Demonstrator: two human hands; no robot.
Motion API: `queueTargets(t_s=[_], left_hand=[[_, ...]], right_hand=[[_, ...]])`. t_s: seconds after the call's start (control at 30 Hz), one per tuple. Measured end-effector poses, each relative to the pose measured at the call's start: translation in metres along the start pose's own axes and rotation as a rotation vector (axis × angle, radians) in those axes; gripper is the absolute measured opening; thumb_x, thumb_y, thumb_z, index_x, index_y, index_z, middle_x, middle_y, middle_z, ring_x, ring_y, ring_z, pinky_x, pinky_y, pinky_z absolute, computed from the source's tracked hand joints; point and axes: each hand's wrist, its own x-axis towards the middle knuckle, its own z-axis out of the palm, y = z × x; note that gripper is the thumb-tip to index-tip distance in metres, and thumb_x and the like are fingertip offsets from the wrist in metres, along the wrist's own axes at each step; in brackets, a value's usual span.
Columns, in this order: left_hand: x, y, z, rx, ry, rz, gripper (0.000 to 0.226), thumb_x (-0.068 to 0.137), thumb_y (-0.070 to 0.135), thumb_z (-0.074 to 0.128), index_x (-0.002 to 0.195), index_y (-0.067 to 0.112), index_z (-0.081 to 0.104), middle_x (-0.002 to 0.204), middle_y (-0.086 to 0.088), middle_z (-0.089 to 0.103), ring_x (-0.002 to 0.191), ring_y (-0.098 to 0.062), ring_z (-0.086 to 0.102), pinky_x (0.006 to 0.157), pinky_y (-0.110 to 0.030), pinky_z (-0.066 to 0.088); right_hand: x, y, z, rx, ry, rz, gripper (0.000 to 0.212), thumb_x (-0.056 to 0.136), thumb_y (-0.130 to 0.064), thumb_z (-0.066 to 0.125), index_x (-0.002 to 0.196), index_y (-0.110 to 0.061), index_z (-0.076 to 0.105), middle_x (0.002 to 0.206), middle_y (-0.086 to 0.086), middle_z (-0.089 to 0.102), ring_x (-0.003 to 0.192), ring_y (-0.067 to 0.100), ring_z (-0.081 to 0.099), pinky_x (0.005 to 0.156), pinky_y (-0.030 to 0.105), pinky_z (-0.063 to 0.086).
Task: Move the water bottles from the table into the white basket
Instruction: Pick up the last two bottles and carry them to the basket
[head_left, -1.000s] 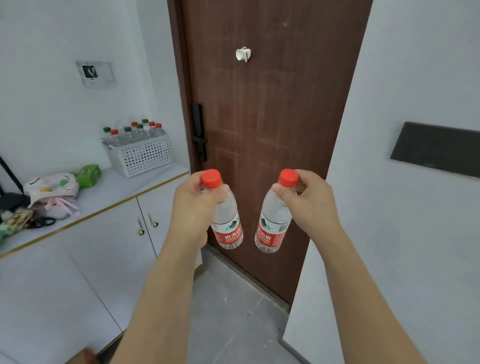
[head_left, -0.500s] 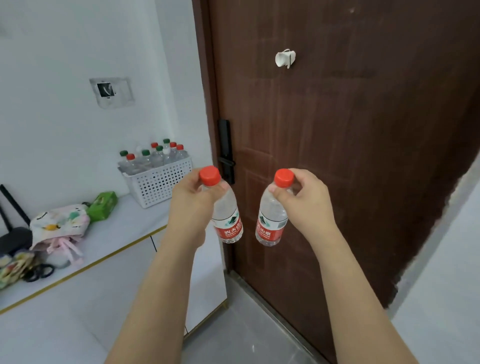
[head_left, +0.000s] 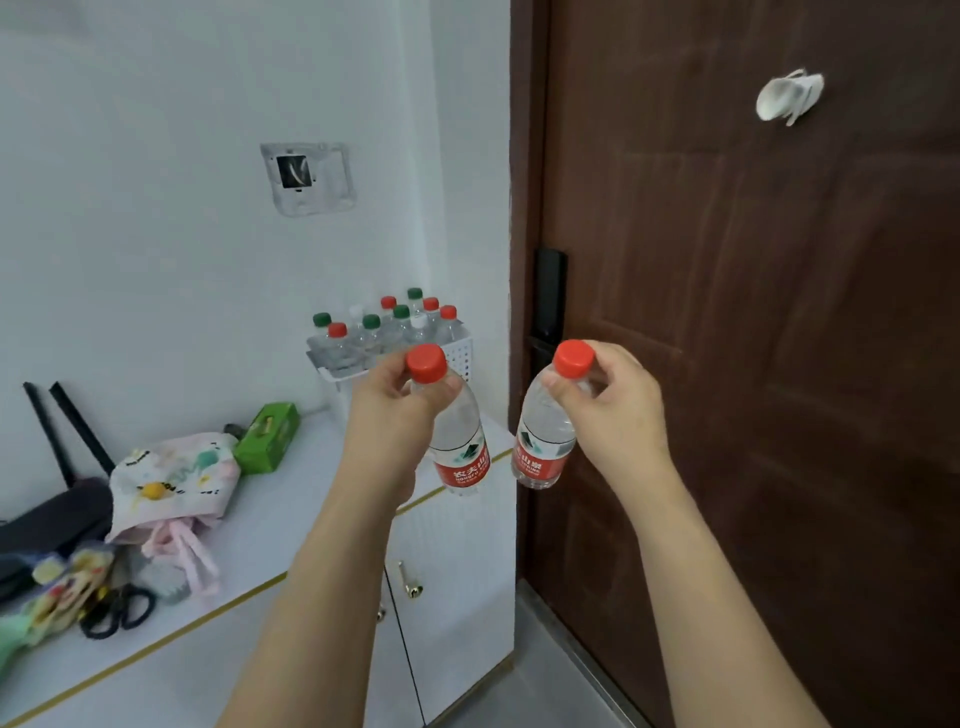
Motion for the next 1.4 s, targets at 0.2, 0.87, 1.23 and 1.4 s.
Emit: queueTargets(t_s=[0.2,0.87,1.23,1.4], left_hand=[[0.097,0.002,-0.061,-0.014,0.025,0.063,0.022,0.087,0.004,0.070,0.095,0.024,0.069,0.089,0.012,0.072,0.099,-0.023,0.067,0.095,-0.056,0.051],[0.281,-0.034,-0.122,0.065,0.074,0.188,0.020,0.082,0.014,0.074,0.093,0.030,0.069,0.082,0.011,0.071,0.079,-0.010,0.066,0.072,-0.038,0.053],[0.323,-0.091,-0.112,0.195,0.091,-0.002,0.013,0.080,0.021,0.076,0.088,0.030,0.071,0.086,0.004,0.075,0.091,-0.027,0.071,0.081,-0.050,0.058],[0.330,-0.108,-0.113,0.329,0.103,0.013,0.008,0.079,0.021,0.077,0.076,0.027,0.072,0.077,0.001,0.073,0.075,-0.016,0.067,0.069,-0.040,0.054]], right_hand=[[0.058,-0.022,0.102,0.033,-0.029,-0.042,0.018,0.081,-0.027,0.074,0.091,-0.037,0.063,0.102,-0.013,0.063,0.098,0.003,0.058,0.083,0.018,0.042],[0.203,0.024,0.288,0.084,-0.241,-0.062,0.022,0.081,-0.028,0.074,0.101,-0.029,0.065,0.104,-0.015,0.062,0.097,-0.004,0.056,0.087,0.020,0.044],[0.226,0.086,0.328,-0.125,-0.442,-0.012,0.017,0.080,-0.041,0.071,0.092,-0.031,0.063,0.093,-0.017,0.058,0.090,0.007,0.058,0.072,0.024,0.042],[0.222,0.101,0.340,-0.236,-0.572,-0.032,0.015,0.080,-0.041,0.071,0.087,-0.032,0.061,0.096,-0.013,0.060,0.088,0.009,0.059,0.071,0.029,0.047]])
